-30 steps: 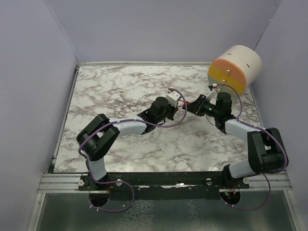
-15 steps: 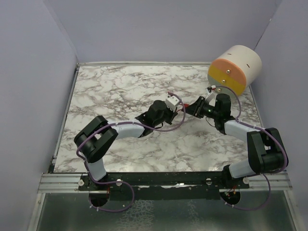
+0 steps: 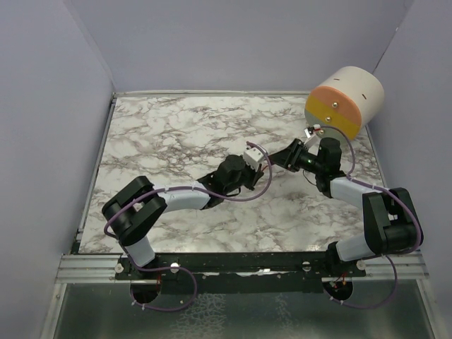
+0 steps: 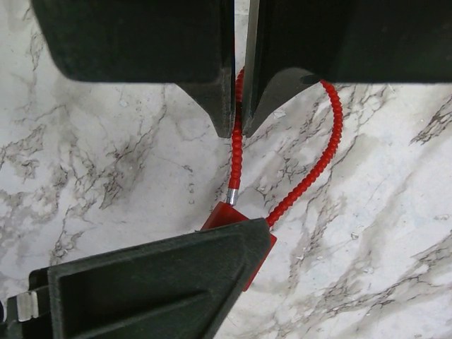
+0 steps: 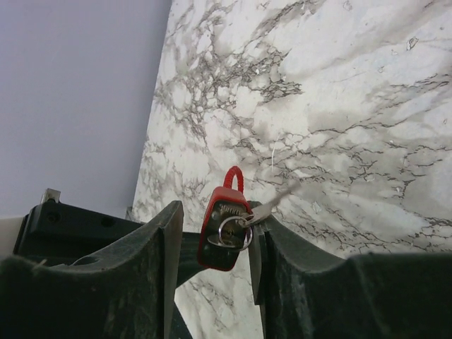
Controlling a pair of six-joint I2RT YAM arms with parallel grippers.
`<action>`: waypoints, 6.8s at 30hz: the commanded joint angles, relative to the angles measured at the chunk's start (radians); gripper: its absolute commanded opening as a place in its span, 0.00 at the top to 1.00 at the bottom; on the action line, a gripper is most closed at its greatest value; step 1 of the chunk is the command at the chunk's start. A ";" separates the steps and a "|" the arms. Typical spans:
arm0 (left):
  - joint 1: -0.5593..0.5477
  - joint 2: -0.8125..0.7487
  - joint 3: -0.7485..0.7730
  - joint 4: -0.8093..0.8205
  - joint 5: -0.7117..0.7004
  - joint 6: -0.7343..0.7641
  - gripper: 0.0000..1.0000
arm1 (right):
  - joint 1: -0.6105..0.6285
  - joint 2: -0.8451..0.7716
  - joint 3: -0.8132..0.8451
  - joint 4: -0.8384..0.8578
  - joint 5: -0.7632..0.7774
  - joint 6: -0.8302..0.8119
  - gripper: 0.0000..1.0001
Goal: Unlock with the key
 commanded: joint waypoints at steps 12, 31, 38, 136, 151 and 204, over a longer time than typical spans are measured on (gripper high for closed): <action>-0.041 0.008 0.042 0.030 -0.069 -0.053 1.00 | -0.004 -0.004 0.004 0.049 0.006 0.001 0.58; -0.045 0.014 0.077 0.006 -0.145 -0.072 1.00 | -0.004 0.004 0.014 -0.008 0.027 -0.037 0.99; 0.015 0.048 0.142 -0.054 -0.199 -0.072 1.00 | -0.004 0.000 0.007 -0.025 0.003 -0.065 0.99; 0.022 0.085 0.009 0.257 0.105 0.422 1.00 | -0.027 -0.130 0.048 -0.241 -0.124 -0.220 0.99; 0.022 0.064 -0.019 0.257 0.064 0.416 0.44 | -0.027 -0.120 0.058 -0.241 -0.126 -0.220 0.99; 0.025 0.036 -0.077 0.249 0.024 0.408 0.44 | -0.045 -0.108 0.087 -0.249 -0.113 -0.210 0.99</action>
